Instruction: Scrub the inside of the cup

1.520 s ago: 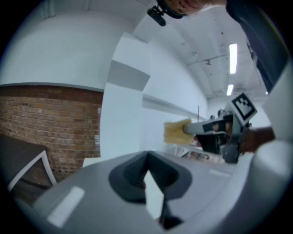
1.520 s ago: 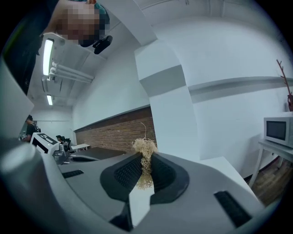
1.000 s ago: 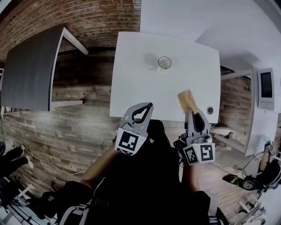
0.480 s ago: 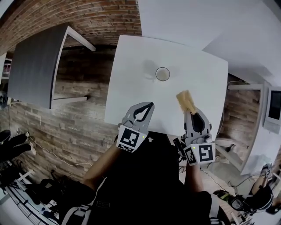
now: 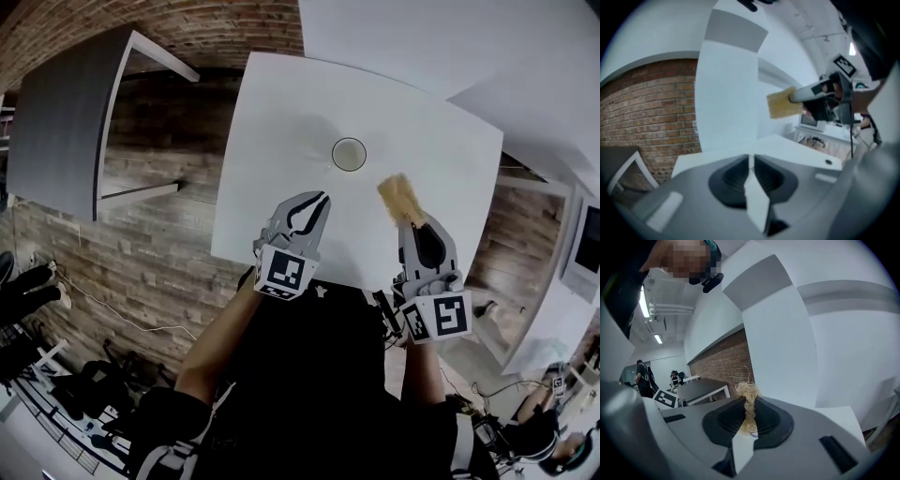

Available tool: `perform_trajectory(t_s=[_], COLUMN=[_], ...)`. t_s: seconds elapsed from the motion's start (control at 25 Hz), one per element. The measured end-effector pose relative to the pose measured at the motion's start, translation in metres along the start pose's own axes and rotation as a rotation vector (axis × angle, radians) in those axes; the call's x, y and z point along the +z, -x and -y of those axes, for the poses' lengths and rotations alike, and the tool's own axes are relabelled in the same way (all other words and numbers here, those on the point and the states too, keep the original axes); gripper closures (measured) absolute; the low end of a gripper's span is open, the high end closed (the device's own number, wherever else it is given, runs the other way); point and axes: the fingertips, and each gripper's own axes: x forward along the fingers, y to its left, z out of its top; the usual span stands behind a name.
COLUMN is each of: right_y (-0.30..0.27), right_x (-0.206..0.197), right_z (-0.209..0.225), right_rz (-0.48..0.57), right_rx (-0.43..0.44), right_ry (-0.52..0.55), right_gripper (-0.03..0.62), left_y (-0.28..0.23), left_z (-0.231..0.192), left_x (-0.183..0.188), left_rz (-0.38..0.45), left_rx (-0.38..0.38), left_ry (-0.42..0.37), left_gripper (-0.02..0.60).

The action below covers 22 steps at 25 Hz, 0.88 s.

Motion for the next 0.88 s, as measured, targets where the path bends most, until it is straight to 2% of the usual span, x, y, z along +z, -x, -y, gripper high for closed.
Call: perform_trajectory(t_s=[0.12,0.28,0.48,0.64,0.68,0.72,0.88], right_y=[-0.014,-0.033,-0.067,-0.090,-0.095,-0.101,-0.123], right_x=[-0.005,-0.019,-0.029,-0.044,-0.049,-0.055,-0.080], right_z=[0.003,0.006,0.009,0.015,0.016,0.016,0.011], right_rz=[-0.040,-0.122,-0.195,-0.277,-0.302,-0.326,-0.437], right_rx=[-0.007,0.008,0.039,0.041,0.041,0.044,0.080], right_ry=[0.010,0.023,0.044,0.100,0.119,0.137,0.176], right_gripper=[0.560,0.561,0.560,0.560,0.560,0.560,0.560], left_y=[-0.019,-0.050,-0.089,-0.106,-0.108,-0.108,-0.106], left_z=[-0.010,-0.022,-0.026,-0.018,-0.017,-0.016,-0.019], left_x=[-0.025,-0.056,-0.079,-0.083,-0.085,-0.086,-0.088], left_rz=[-0.042,-0.103,-0.166,-0.177,-0.178,-0.177,-0.172], left_rx=[-0.026,-0.041,-0.099,-0.146,-0.157,-0.162,-0.174], left_ry=[0.006,-0.061,-0.071,-0.089,-0.093,-0.099,-0.110], left_gripper=[0.528,0.477,0.433,0.434,0.445,0.503,0.520])
